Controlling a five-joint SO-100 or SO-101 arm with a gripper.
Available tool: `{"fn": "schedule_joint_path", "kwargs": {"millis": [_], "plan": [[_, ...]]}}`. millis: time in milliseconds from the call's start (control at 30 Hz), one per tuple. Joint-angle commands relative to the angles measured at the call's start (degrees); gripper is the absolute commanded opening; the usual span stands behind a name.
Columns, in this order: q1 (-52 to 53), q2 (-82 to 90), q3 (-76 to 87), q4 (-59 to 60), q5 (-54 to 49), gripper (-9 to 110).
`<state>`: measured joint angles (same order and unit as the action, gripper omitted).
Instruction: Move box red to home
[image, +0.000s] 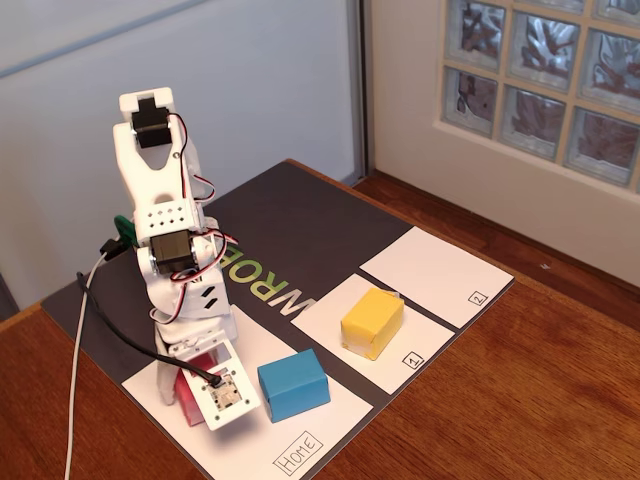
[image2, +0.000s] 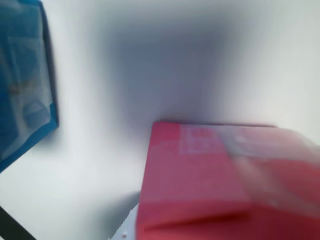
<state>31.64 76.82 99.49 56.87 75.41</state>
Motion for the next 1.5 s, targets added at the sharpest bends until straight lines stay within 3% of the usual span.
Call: {"fn": "schedule_joint_path", "kwargs": {"millis": [0, 867, 1100, 1467], "plan": [[-0.79, 5.62, -1.67, 1.67, 0.18, 31], [-1.76, 37.88, -1.67, 23.03, -1.05, 16], [-7.82, 45.44, -1.05, 30.06, -0.53, 0], [-22.06, 59.15, 5.19, 34.63, 4.83, 0]]}}
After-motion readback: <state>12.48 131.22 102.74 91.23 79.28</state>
